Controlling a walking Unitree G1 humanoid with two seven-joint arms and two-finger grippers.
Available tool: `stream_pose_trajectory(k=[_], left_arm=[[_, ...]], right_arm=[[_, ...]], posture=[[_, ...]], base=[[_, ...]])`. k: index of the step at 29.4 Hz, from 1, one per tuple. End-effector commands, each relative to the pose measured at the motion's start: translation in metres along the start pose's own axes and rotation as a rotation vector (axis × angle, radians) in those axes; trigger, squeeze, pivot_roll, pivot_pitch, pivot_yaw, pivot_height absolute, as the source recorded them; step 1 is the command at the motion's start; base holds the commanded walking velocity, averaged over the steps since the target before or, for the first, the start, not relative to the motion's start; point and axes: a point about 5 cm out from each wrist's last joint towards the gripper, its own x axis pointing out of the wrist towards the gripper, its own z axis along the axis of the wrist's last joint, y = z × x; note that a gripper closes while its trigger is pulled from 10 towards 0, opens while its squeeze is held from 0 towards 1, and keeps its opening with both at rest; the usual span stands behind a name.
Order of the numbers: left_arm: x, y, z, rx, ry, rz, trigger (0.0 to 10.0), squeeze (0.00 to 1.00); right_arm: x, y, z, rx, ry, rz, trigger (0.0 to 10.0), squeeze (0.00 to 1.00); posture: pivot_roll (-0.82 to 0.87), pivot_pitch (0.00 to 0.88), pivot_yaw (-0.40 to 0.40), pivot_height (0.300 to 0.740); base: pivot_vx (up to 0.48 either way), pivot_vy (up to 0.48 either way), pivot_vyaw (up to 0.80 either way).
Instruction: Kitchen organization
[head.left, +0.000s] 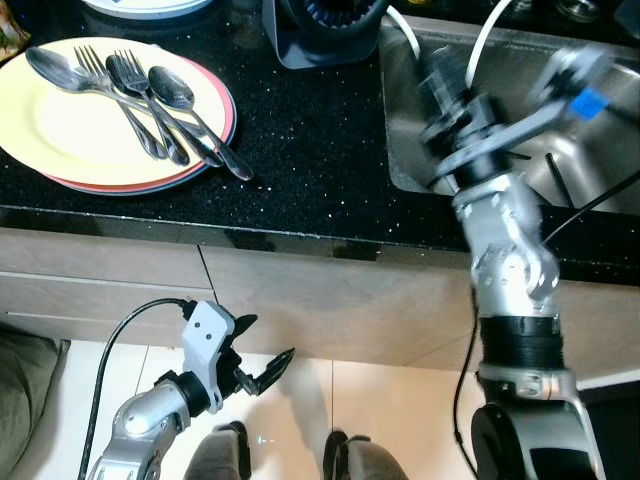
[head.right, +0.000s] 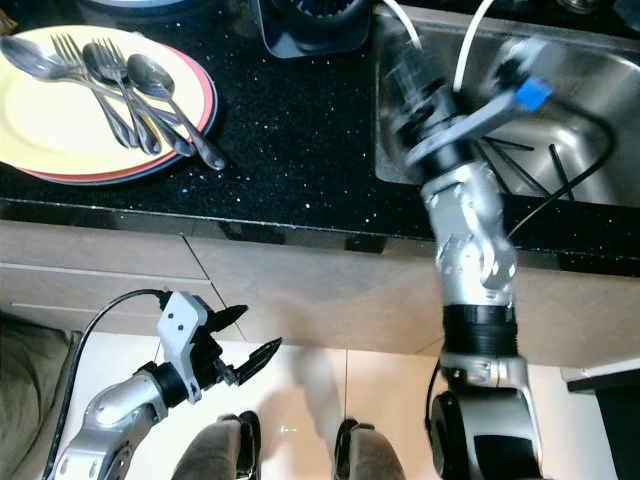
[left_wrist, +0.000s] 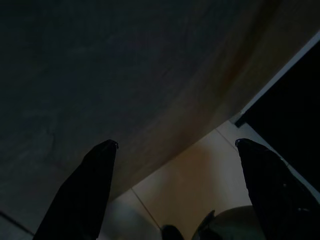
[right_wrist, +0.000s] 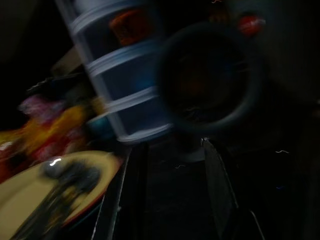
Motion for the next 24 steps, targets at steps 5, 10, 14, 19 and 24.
stream_pose_trajectory(k=[5, 10, 14, 19, 24], left_arm=[[0.008, -0.001, 0.001, -0.014, 0.006, -0.046, 10.0, 0.0], [0.016, -0.001, 0.012, -0.005, -0.033, -0.068, 10.0, 0.0], [0.017, -0.002, 0.012, -0.009, -0.032, -0.075, 10.0, 0.0], [0.016, -0.007, -0.002, -0.021, 0.019, -0.084, 10.0, 0.0], [0.014, -0.01, -0.01, -0.029, 0.045, -0.078, 10.0, 0.0]], right_arm=[[-0.006, 0.045, -0.018, -0.052, 0.127, 0.326, 10.0, 0.0], [-0.005, 0.07, -0.039, -0.109, 0.254, 0.454, 10.0, 0.0], [0.005, 0.079, -0.048, -0.211, 0.265, 0.42, 10.0, 0.0], [0.021, 0.096, -0.054, -0.393, 0.231, 0.399, 10.0, 0.0], [0.026, 0.098, -0.053, -0.487, 0.209, 0.366, 10.0, 0.0]], posture=[[0.14, 0.172, -0.074, 0.74], [0.15, 0.158, -0.081, 0.74], [0.15, 0.158, -0.081, 0.74], [0.16, 0.164, -0.078, 0.74], [0.16, 0.172, -0.081, 0.74]], base=[[0.0, 0.0, 0.0], [0.0, 0.0, 0.0], [0.0, 0.0, 0.0], [0.0, 0.0, 0.0], [0.0, 0.0, 0.0]])
